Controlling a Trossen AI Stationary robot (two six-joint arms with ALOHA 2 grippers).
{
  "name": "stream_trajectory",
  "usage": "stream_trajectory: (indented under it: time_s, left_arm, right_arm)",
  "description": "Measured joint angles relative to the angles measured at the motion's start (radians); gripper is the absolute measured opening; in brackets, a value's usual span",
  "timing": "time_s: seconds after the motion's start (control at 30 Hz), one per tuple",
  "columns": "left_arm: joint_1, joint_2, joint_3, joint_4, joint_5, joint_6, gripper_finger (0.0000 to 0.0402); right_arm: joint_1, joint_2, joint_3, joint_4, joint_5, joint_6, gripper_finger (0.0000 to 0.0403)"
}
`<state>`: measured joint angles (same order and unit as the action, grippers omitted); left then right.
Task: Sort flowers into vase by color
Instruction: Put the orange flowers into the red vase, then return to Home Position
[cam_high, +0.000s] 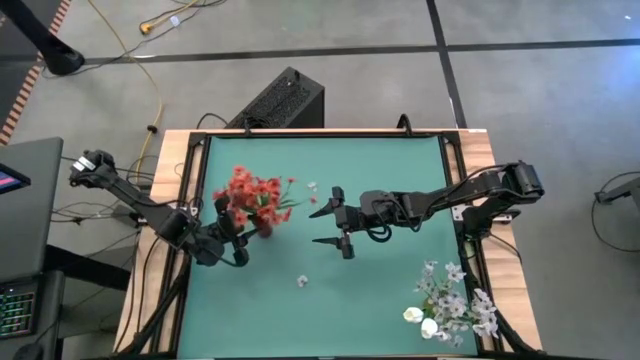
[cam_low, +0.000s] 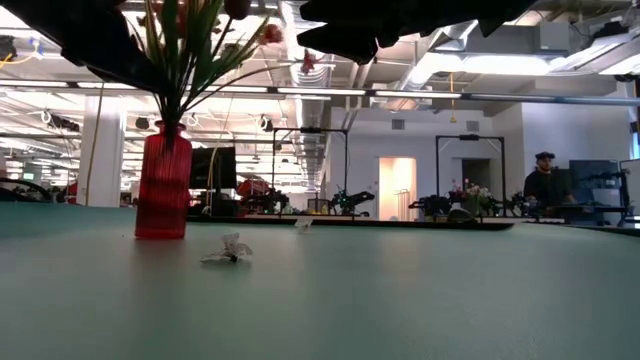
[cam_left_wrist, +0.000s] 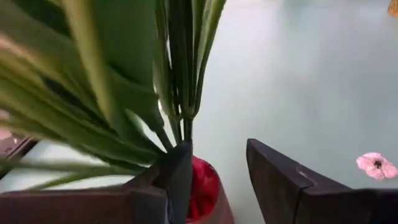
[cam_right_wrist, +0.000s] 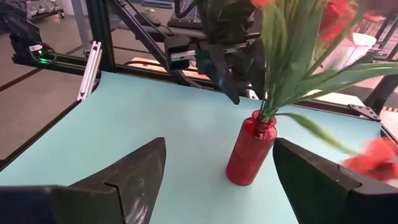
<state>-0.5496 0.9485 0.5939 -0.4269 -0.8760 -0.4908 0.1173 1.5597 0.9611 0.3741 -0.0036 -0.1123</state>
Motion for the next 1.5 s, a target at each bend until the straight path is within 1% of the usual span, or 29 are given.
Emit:
stream_trajectory:
  time_s: [0.13,0.2,0.33,0.47,0.67,0.8,0.9,0.97,1.03,1.13,1.2,1.27,1.43,1.5]
  left_arm:
    - [0.011,0.0,0.017,-0.032,0.052,-0.007,0.0142]
    - [0.018,0.0,0.023,-0.035,0.095,-0.007,0.0142]
    - [0.029,0.0,0.055,-0.075,0.242,-0.008,0.0142]
    - [0.032,0.0,0.117,-0.173,0.396,-0.008,0.0142]
    - [0.032,0.0,0.265,-0.366,0.618,0.007,0.0142]
    - [0.031,-0.019,0.336,-0.422,0.762,0.055,0.0142]
    - [0.023,-0.072,0.341,-0.416,0.827,0.103,0.0142]
    - [0.014,-0.129,0.327,-0.416,0.825,0.125,0.0142]
    - [0.007,-0.197,0.298,-0.404,0.787,0.141,0.0142]
    - [0.005,-0.306,0.228,-0.343,0.713,0.142,0.0142]
    - [0.005,-0.372,0.166,-0.283,0.706,0.142,0.0142]
    - [0.005,-0.433,0.105,-0.21,0.75,0.167,0.0142]
    - [0.005,-0.581,-0.007,0.05,0.979,0.328,0.0142]
    - [0.005,-0.642,-0.023,0.097,1.041,0.398,0.0142]
  right_arm:
    - [0.0,0.0,0.0,0.0,0.0,0.0,0.0321]
    - [0.0,0.0,0.0,0.0,0.0,0.006,0.0321]
    - [0.0,0.0,0.0,-0.015,0.0,0.011,0.0321]
    - [0.0,-0.018,-0.001,-0.061,0.001,0.034,0.0321]
    - [0.0,-0.125,-0.001,-0.234,0.007,0.037,0.0321]
    - [0.0,-0.215,-0.001,-0.372,0.007,0.065,0.0321]
    - [0.0,-0.276,-0.001,-0.5,0.009,0.091,0.0321]
    - [0.0,-0.311,-0.001,-0.572,0.027,0.128,0.0321]
    - [0.004,-0.351,-0.017,-0.604,0.046,0.143,0.0321]
    - [0.011,-0.425,-0.084,-0.598,0.071,0.15,0.0321]
    - [0.014,-0.481,-0.147,-0.572,0.106,0.178,0.0321]
    - [0.014,-0.547,-0.215,-0.531,0.145,0.211,0.0321]
    - [0.004,-0.693,-0.364,-0.436,0.217,0.247,0.0321]
    - [-0.002,-0.741,-0.41,-0.39,0.219,0.247,0.0321]
